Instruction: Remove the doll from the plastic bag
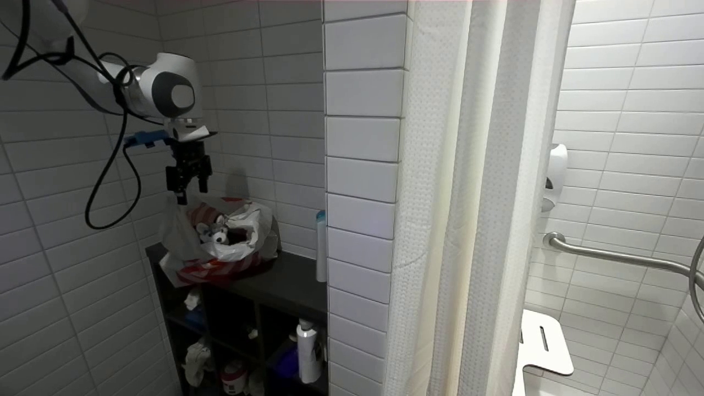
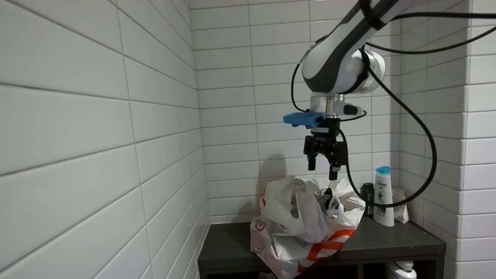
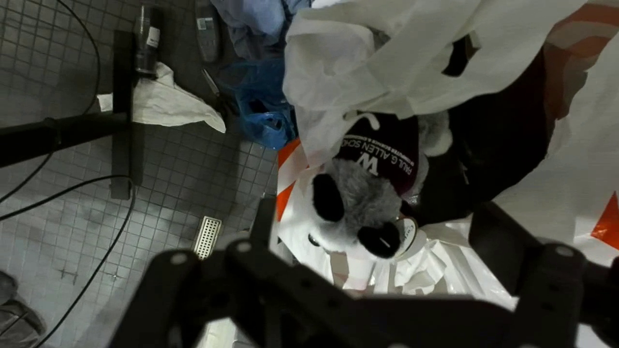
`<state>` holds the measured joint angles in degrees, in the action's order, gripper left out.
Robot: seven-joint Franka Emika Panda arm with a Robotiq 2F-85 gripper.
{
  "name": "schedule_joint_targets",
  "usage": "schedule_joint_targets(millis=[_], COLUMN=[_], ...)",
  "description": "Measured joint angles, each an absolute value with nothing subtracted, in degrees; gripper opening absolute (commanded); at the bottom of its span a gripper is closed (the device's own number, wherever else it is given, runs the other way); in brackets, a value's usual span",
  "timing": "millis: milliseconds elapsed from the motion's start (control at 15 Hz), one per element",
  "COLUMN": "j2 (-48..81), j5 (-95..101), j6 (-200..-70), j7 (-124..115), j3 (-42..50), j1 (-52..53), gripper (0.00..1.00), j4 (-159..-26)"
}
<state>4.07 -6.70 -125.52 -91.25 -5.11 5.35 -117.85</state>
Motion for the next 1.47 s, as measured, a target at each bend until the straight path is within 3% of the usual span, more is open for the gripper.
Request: schedule_joint_targets(millis=[1467], j2=[8.35], j5=[-8.09], j6=[-130.52], j7=[-84.45], j3=[-3.45], j1=[4.87], gripper=[1.0], j4=[-120.51])
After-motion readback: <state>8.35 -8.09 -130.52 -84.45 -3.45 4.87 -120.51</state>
